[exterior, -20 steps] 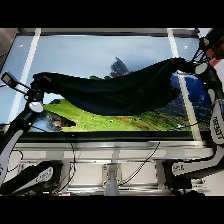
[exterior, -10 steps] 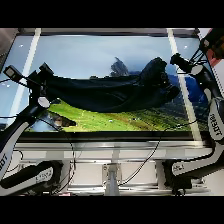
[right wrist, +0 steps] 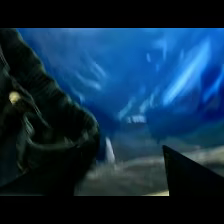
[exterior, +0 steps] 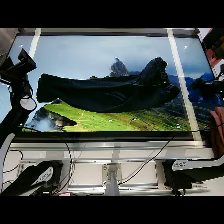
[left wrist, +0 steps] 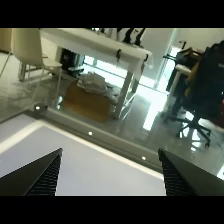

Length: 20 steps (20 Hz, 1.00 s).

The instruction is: Fold the clothes and pants, and hang the long-sleeved shirts on hangers.

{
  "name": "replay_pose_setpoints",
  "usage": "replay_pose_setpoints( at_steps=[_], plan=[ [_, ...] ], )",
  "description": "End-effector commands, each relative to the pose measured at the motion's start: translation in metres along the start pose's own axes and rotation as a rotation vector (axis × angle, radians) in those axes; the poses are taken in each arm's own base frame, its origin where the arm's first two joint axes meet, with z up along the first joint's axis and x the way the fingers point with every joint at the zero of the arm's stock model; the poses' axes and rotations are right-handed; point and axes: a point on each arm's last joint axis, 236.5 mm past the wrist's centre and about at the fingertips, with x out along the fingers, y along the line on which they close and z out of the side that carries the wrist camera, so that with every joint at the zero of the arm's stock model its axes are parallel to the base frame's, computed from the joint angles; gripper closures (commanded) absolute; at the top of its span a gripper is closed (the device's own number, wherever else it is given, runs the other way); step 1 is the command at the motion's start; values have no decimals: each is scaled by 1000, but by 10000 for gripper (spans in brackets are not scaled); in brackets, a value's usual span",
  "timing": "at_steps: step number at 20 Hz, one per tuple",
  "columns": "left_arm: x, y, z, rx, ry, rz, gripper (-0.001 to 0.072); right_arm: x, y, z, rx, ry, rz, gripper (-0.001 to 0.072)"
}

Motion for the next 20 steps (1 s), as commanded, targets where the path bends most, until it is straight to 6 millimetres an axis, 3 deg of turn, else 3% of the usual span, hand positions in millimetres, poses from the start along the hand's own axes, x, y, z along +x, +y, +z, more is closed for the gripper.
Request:
replay_pose_setpoints(
  at_steps=[1,2,5,8,12,15,17,19,20],
  plan=[
    [-5,0,16,28,-29,-3,-6,20,11,-57,73,194,125,74],
    [-5,0,15,29,-27,-2,-6,30,22,-63,84,216,162,23],
    [-5,0,15,29,-26,-2,-6,64,49,-71,107,242,216,22],
    [-5,0,14,29,-25,-2,-6,90,65,-58,94,161,196,24],
    [-5,0,14,29,-24,-2,-6,102,70,-29,160,21,148,37],
    [-5,-2,9,29,-2,-11,-6,103,67,-18,161,-23,135,104],
    [-5,-3,3,30,20,-19,-5,102,64,-13,155,-46,124,298],
    [-6,-7,-7,30,62,-35,-3,101,64,-11,151,-55,123,616],
    [-6,-10,-13,30,91,-47,3,99,64,-9,139,-59,119,666]
  ],
)
